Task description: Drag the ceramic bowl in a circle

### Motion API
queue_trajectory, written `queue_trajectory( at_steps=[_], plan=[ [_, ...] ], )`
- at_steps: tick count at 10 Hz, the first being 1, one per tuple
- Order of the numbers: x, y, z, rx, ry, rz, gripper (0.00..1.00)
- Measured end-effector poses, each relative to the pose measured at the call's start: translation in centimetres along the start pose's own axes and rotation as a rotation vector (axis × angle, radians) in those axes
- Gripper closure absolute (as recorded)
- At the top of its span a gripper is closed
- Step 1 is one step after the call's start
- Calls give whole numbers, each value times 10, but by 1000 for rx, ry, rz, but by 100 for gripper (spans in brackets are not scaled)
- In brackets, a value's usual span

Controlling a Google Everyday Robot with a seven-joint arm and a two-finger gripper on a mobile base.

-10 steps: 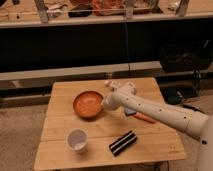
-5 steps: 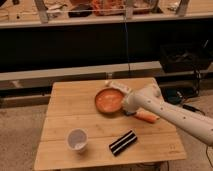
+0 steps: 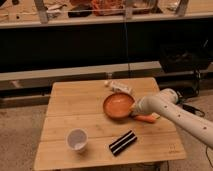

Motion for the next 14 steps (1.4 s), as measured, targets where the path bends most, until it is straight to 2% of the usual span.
queue_trajectory(
  at_steps=[3, 4, 7, 9, 11, 12, 13, 14],
  plan=[
    [-50, -21, 2, -1, -42, -64, 98],
    [-76, -38, 8, 0, -65, -92, 98],
    [-134, -86, 26, 14, -124, -175, 98],
    [-151, -111, 39, 19, -137, -210, 98],
    [-144, -131, 55, 23, -124, -213, 98],
    [-133, -136, 62, 27, -118, -206, 98],
    [-121, -136, 67, 30, -112, -204, 98],
    [-97, -133, 74, 31, -101, -193, 98]
  ],
)
